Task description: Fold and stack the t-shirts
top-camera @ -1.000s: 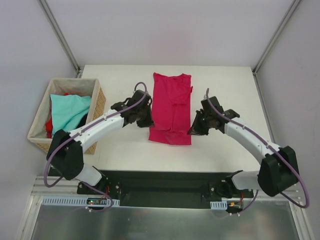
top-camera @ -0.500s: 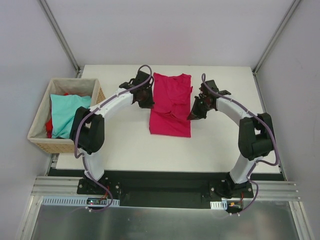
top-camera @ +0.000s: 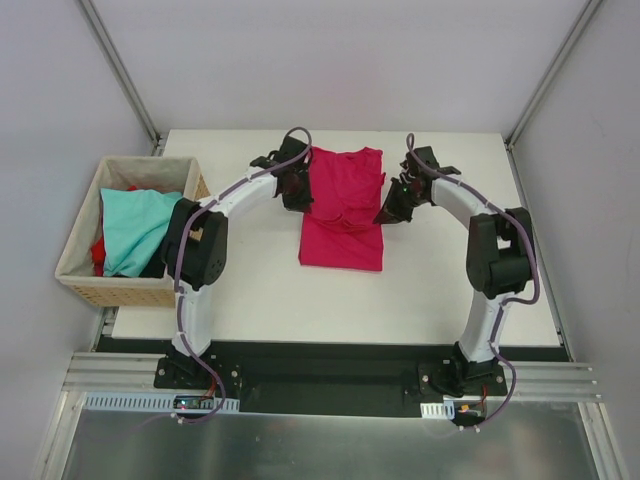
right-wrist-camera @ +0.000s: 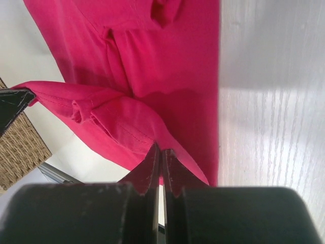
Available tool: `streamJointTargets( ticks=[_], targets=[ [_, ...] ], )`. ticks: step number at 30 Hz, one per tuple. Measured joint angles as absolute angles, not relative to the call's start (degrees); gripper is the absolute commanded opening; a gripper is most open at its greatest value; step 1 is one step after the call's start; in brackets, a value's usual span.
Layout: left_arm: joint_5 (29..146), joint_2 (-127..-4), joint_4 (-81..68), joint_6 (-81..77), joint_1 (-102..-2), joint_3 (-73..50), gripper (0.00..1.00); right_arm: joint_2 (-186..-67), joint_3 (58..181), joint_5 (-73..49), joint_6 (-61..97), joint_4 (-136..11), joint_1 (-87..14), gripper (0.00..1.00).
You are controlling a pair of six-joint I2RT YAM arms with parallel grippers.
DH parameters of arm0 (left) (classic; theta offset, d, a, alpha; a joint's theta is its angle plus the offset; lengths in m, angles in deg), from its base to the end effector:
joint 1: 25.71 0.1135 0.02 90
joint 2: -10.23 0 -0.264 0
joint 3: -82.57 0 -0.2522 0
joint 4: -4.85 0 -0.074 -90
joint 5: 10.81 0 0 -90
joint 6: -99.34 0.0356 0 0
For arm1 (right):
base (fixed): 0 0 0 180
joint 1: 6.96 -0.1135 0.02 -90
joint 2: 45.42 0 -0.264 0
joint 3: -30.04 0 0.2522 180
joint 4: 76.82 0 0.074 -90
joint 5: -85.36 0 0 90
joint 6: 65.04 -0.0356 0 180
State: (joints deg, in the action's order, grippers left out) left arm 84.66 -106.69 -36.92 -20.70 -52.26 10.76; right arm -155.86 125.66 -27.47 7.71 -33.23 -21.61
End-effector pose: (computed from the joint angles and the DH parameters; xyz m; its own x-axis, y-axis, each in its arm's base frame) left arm 0.4086 -0.2079 0.2262 -0.8474 -0.1336 -0.5138 0.0866 0.9201 -0.3821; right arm 0.3951 0.1176 0.2054 -0.9145 0.0434 -0.4023 -0.1660 0.8664 0.4710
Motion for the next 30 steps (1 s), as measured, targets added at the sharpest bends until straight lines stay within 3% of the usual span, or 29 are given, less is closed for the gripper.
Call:
streamJointTargets(
  ticks=[16, 17, 18, 19, 20, 21, 22, 25, 30],
  targets=[
    [85.5, -112.1, -37.3, -19.7, -50.0, 16.6, 0.00, -163.6, 132.3, -28.6, 7.7, -32.9, -20.0, 0.00],
    [85.7, -112.6, -37.3, -19.6, -50.0, 17.2, 0.07, -163.9, 132.6, -28.7, 7.7, -32.8, -19.9, 0.04],
    [85.8, -113.2, -37.4, -19.5, -50.0, 17.7, 0.28, -164.2, 132.9, -28.7, 7.7, -32.7, -19.8, 0.14],
    [86.0, -113.6, -37.5, -19.2, -50.0, 18.1, 0.52, -164.6, 133.4, -28.7, 7.7, -32.7, -19.6, 0.38],
    [86.1, -114.1, -37.6, -18.6, -50.0, 18.7, 0.83, -165.0, 134.0, -29.0, 7.7, -32.6, -19.5, 0.48],
    [86.1, -114.5, -37.8, -18.1, -49.9, 19.4, 0.94, -165.5, 134.6, -29.2, 7.5, -32.5, -19.3, 0.63],
    [86.1, -115.0, -38.2, -17.9, -49.8, 20.3, 0.99, -166.0, 135.4, -29.5, 7.8, -32.4, -19.1, 0.68],
    [85.8, -115.5, -39.6, -17.4, -49.2, 23.0, 0.99, -166.4, 137.7, -29.6, 8.3, -32.1, -18.5, 0.82],
    [84.6, -113.8, -40.5, -15.8, -47.7, 26.4, 0.99, -164.9, 141.3, -29.7, 9.2, -32.5, -17.6, 0.85]
  ],
)
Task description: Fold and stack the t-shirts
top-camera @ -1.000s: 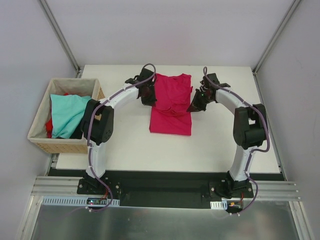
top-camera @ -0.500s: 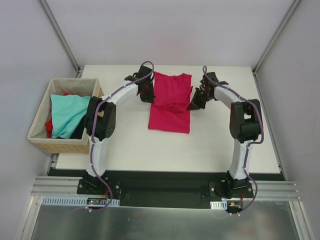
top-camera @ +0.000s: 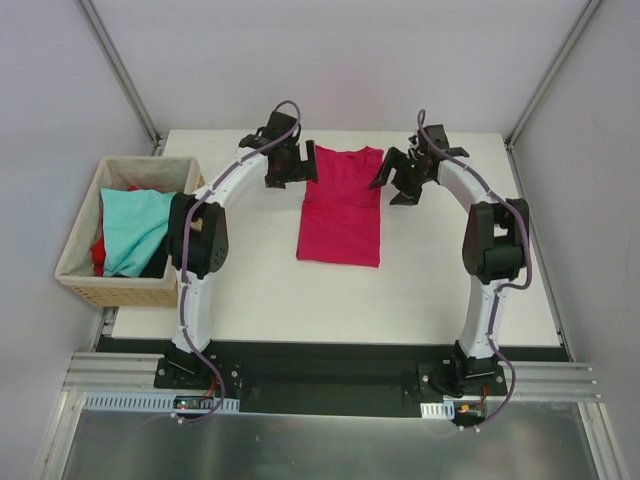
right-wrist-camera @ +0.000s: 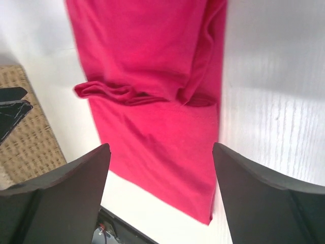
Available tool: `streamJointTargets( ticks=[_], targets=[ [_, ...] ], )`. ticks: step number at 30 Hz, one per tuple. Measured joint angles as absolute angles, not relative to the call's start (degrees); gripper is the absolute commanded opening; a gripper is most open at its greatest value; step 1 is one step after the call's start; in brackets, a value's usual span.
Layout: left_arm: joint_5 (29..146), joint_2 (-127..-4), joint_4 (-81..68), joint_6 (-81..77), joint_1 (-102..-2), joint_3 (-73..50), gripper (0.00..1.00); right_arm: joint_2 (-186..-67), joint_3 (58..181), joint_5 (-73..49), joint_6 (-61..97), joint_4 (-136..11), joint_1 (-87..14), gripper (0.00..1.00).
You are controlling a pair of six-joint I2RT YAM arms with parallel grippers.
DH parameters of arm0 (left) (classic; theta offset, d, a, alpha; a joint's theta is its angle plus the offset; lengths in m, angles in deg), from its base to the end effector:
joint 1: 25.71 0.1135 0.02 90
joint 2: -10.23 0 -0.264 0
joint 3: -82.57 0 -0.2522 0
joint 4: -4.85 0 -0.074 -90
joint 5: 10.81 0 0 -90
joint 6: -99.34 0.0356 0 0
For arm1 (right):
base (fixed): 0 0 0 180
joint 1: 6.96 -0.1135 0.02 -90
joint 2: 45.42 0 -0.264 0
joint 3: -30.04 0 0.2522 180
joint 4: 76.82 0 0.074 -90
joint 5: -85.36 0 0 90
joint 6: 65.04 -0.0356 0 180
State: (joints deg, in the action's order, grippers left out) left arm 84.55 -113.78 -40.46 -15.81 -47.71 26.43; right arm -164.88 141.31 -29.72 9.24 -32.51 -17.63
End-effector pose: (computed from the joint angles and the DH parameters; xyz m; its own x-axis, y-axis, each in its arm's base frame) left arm 0.4592 -0.1891 0.2537 -0.7825 -0.1402 -0.6066 0.1117 0.9269 -0.3584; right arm 0.4533 0.1008 0.2231 -0.8646 0.0868 -0.4949 -0.1943 0.8506 0.4886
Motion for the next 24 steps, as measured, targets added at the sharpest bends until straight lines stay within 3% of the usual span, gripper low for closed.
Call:
streamJointTargets(
  ticks=[5, 12, 18, 24],
  targets=[
    [85.1, -105.0, -41.3, -15.7, -47.0, 21.2, 0.95, -156.0, 134.9, -31.0, 9.7, -35.0, -17.7, 0.82],
    [88.2, -87.2, -40.4, -18.7, -48.3, 0.2, 0.72, -138.9, 112.7, -29.3, 10.9, -36.3, -21.8, 0.70],
    [93.4, -85.9, -38.4, -21.7, -48.9, -14.6, 0.60, -136.3, 99.1, -28.8, 9.8, -36.9, -24.9, 0.67],
    [97.4, -87.2, -34.5, -24.3, -48.9, -19.5, 0.56, -136.8, 98.5, -26.9, 9.0, -38.4, -28.1, 0.61]
  ],
)
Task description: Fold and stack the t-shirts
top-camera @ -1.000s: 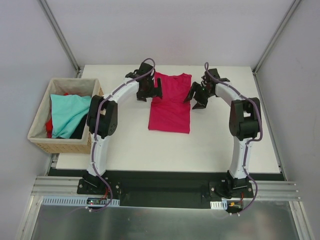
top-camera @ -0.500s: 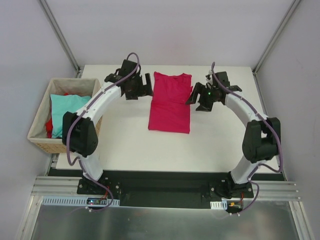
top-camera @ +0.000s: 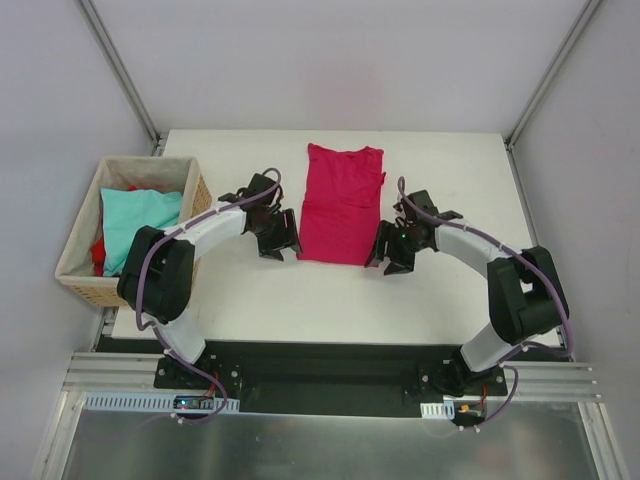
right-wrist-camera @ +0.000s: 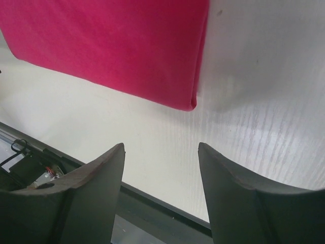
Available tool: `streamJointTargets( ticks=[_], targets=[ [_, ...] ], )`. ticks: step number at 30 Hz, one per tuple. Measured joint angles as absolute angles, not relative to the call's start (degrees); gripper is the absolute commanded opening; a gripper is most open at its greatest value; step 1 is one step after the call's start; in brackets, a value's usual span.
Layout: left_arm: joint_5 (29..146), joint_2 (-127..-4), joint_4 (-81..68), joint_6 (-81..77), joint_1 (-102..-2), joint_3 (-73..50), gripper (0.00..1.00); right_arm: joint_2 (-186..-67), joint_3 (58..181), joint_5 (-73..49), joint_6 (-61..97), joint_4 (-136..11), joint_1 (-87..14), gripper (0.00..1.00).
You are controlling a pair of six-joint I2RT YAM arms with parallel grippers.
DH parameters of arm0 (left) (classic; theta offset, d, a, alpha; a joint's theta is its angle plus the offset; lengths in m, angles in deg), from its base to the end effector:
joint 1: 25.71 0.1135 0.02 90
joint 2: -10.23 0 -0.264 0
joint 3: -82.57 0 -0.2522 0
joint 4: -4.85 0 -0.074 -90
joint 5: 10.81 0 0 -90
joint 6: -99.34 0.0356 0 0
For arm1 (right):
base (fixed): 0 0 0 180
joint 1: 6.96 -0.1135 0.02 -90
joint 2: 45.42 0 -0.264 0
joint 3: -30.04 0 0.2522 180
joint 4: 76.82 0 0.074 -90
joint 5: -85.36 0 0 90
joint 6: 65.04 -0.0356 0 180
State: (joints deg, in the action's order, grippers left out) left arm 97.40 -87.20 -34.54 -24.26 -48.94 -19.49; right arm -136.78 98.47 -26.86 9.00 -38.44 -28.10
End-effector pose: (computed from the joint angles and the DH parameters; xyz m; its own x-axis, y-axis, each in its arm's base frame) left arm 0.3150 -0.1473 0.1988 -0.9447 -0.1666 -0.2824 0.0003 0.8609 -0.5088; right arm 0.2842 0.1243 0.1853 -0.9250 -0.0848 -0.3703 -0.2588 0.8542 0.4510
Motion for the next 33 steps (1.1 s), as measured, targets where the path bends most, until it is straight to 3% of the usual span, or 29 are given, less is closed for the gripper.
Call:
streamJointTargets(
  ticks=[10, 24, 27, 28, 30, 31, 33],
  targets=[
    [99.6, -92.3, -28.7, -26.1, -49.0, -20.5, 0.48, -140.5, 99.1, -24.4, 8.6, -40.8, -28.4, 0.55],
    [99.6, -95.5, -27.5, -26.2, -49.0, -19.0, 0.38, -144.7, 100.6, -23.5, 8.0, -42.3, -28.4, 0.36],
    [99.5, -95.8, -27.5, -26.2, -49.0, -18.7, 0.32, -145.2, 101.0, -23.1, 8.0, -42.3, -28.4, 0.30],
    [99.5, -96.0, -27.5, -26.1, -49.0, -18.7, 0.26, -145.4, 101.2, -22.9, 8.1, -42.3, -28.4, 0.27],
    [99.2, -96.3, -27.3, -26.0, -49.0, -18.5, 0.16, -145.8, 101.6, -22.6, 8.1, -42.3, -28.4, 0.11],
    [99.0, -96.4, -27.2, -26.0, -49.0, -18.5, 0.00, -146.1, 101.8, -22.4, 8.3, -42.3, -28.4, 0.00],
    [98.2, -96.6, -27.1, -25.8, -49.0, -18.5, 0.00, -146.8, 102.2, -22.0, 8.5, -42.4, -28.4, 0.00]
  ],
)
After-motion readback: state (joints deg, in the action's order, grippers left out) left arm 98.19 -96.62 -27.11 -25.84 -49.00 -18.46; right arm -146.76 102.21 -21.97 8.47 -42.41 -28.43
